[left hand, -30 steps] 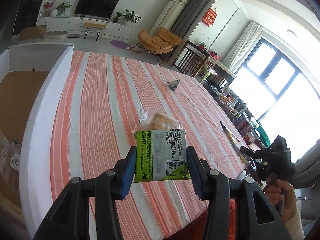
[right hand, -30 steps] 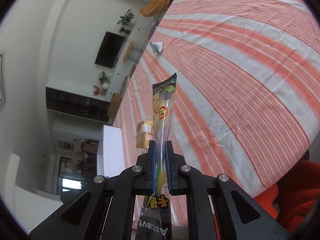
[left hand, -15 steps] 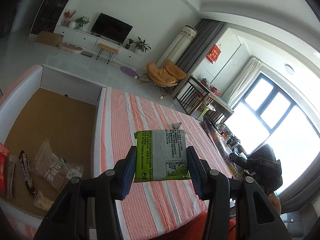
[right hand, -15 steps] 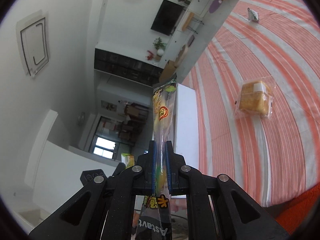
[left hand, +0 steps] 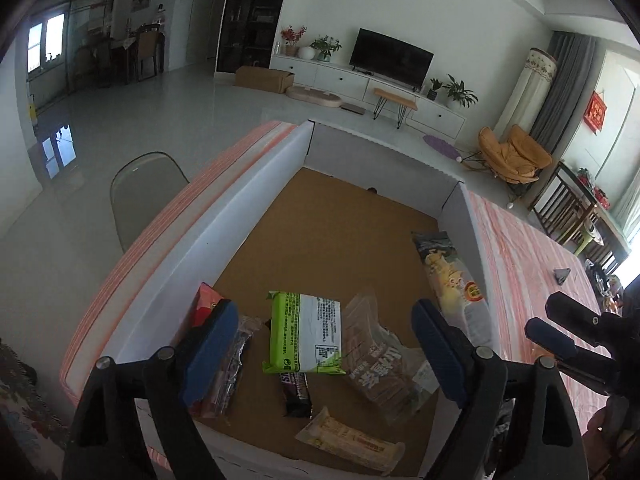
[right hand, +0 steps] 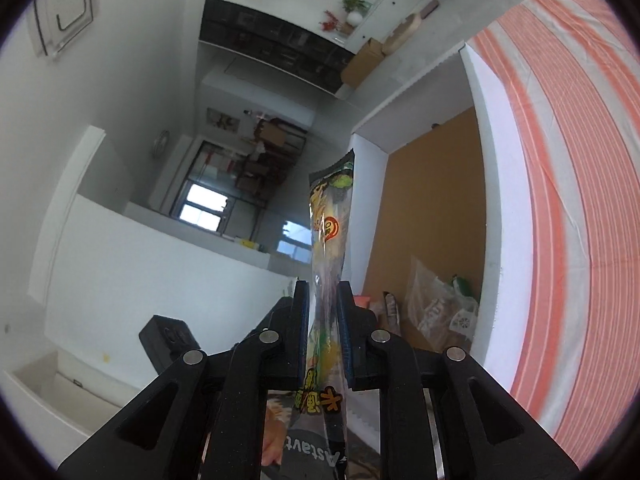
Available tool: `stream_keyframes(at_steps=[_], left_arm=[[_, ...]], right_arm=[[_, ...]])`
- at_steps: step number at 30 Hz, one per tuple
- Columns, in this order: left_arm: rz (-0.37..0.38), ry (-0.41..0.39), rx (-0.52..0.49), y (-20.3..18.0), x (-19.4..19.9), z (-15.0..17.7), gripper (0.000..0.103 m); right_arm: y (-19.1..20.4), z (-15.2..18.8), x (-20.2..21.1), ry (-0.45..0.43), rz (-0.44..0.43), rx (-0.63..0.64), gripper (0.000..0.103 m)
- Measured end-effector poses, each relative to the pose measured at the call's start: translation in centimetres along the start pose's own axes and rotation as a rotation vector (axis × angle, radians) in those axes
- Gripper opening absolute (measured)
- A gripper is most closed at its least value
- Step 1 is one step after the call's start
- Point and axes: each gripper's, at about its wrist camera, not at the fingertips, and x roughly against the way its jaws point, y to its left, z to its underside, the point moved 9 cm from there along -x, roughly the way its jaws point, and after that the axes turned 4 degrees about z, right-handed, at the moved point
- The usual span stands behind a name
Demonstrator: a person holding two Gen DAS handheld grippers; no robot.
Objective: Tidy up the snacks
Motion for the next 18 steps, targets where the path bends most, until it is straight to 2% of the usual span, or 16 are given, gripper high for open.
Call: stream_keyframes(at_steps=[1, 5, 7, 10, 13, 18], left_arm=[[-0.007, 0.006, -0.002, 0.2, -0.5, 0.6, 0.092], [0.008, -0.002, -0.037, -1.4, -1.2, 1.9, 0.096], [0.03, -0.016, -0.057, -3.1, -1.3, 2.0, 0.097], [0.106, -0.026, -0.085, -7.1, -1.2, 2.0, 0.097], [0.197, -0.028, -0.137, -12.4, -0.6, 2.1, 0.097], [0.353, -0.002, -0.26, -21.8, 1.0, 4.6, 0.1]], right_arm=[[-1.1, 0.3, -0.1, -0.021, 0.07, 0.04, 0.063], [-6.2, 1.1, 2.8, -0.115, 0.37, 0.259, 0.065], [-9.7, 0.9, 6.2, -0.189, 0.519, 0.303, 0.069], [-15.4, 0.6, 12.2, -0.297, 0.729, 0.271, 0.072], [-21.4, 0.3, 18.3, -0.366, 0.908, 0.175, 0.072], [-28.7, -0.5, 27.5, -0.465, 1.104, -0.025, 0.075]])
